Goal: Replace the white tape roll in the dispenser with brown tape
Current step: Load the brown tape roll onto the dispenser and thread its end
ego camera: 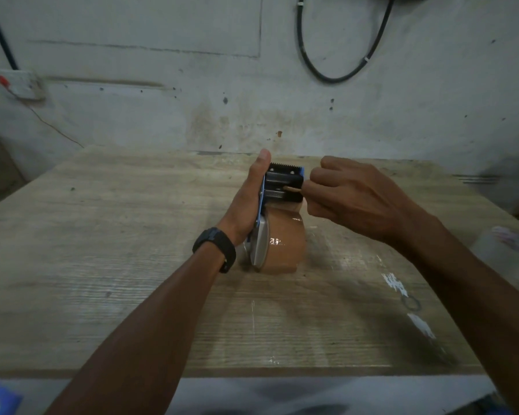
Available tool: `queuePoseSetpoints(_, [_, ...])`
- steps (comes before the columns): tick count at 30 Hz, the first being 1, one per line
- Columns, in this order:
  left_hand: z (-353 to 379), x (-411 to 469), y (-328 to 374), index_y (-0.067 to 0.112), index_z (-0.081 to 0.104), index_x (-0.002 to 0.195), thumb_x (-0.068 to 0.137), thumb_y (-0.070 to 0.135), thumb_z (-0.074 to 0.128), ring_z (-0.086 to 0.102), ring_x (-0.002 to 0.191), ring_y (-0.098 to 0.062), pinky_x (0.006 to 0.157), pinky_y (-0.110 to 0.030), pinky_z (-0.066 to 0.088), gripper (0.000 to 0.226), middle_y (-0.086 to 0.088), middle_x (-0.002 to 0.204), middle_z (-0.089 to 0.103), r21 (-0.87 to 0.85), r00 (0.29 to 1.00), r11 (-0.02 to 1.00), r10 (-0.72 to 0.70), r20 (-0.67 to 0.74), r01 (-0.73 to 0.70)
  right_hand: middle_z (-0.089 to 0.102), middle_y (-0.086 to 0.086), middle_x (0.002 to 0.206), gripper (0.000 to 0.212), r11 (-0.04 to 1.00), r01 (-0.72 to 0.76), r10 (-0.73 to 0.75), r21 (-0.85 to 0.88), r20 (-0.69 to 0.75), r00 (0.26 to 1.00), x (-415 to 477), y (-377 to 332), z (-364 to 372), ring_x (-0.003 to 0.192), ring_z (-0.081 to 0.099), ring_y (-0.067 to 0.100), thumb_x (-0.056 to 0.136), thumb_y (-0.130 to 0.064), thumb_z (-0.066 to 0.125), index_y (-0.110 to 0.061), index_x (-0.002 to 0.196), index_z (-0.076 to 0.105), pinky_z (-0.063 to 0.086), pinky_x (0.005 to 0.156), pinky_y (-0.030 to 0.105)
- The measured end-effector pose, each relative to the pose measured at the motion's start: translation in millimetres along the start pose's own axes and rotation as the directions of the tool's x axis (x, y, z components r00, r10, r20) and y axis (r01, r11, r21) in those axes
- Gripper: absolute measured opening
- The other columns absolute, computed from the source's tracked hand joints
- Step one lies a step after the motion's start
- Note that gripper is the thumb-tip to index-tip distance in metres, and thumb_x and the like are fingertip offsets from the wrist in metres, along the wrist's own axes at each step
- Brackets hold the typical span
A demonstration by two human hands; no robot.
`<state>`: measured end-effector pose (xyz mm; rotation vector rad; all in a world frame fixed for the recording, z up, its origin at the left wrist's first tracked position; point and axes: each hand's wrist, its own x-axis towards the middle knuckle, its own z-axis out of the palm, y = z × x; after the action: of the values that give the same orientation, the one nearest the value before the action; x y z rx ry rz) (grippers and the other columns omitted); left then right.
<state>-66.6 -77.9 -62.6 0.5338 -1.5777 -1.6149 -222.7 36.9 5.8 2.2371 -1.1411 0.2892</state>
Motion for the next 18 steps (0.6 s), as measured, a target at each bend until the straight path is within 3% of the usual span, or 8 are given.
queuePoseSetpoints(4, [2,-2,-1,0.031,0.08,0.096,0.083,0.078,0.04,0.075,0.088,-0.018,0.072,-0.026,0.058,0.062,-0.004,0.097,0.079,-0.006,1.0,1.0,-0.008,-0.003,0.008,0.065,0.016,0.076,0.014,0.997,-0.081,0.081,0.01,-0.004,0.997,-8,-4,6,0.061,0.054,0.027,0.09,-0.013,0.057,-0.002,0.088,0.066,0.044,0.051,0.035])
queuePoseSetpoints(8, [4,-4,-1,0.028,0.08,0.098,0.082,0.08,0.041,0.076,0.092,-0.025,0.085,-0.042,0.056,0.067,-0.009,0.102,0.079,0.007,0.999,1.0,-0.008,-0.035,0.008,0.068,0.01,0.1,0.031,0.936,-0.31,0.315,0.164,-0.002,0.949,-15,-8,8,0.079,0.053,0.014,0.094,-0.034,0.058,-0.01,0.114,0.061,0.047,0.064,0.03])
queuePoseSetpoints(12, [7,-6,0,0.028,0.079,0.1,0.083,0.081,0.038,0.074,0.098,-0.03,0.1,-0.054,0.051,0.07,-0.011,0.105,0.078,0.042,0.999,0.999,-0.005,-0.045,0.006,0.072,0.012,0.093,0.044,0.959,-0.259,0.258,0.11,0.03,0.966,-5,-11,5,0.072,0.065,0.024,0.088,-0.046,0.056,-0.008,0.109,0.065,0.056,0.059,0.035])
queuePoseSetpoints(15, [6,-5,0,0.028,0.079,0.099,0.083,0.081,0.038,0.075,0.09,-0.025,0.087,-0.045,0.054,0.069,-0.009,0.1,0.079,0.05,0.999,0.999,0.001,-0.051,0.002,0.072,0.014,0.089,0.032,0.978,-0.206,0.203,0.013,0.131,0.97,9,-6,3,0.068,0.063,0.024,0.09,-0.034,0.063,-0.006,0.106,0.066,0.055,0.056,0.036])
queuePoseSetpoints(18, [5,-6,0,0.033,0.08,0.093,0.084,0.079,0.038,0.076,0.081,-0.018,0.072,-0.031,0.057,0.063,-0.004,0.091,0.08,0.05,0.999,0.999,0.005,-0.05,-0.003,0.07,0.011,0.089,0.017,0.991,-0.113,0.096,0.068,0.219,0.971,19,1,2,0.065,0.052,0.015,0.095,-0.022,0.064,-0.009,0.104,0.067,0.048,0.055,0.031])
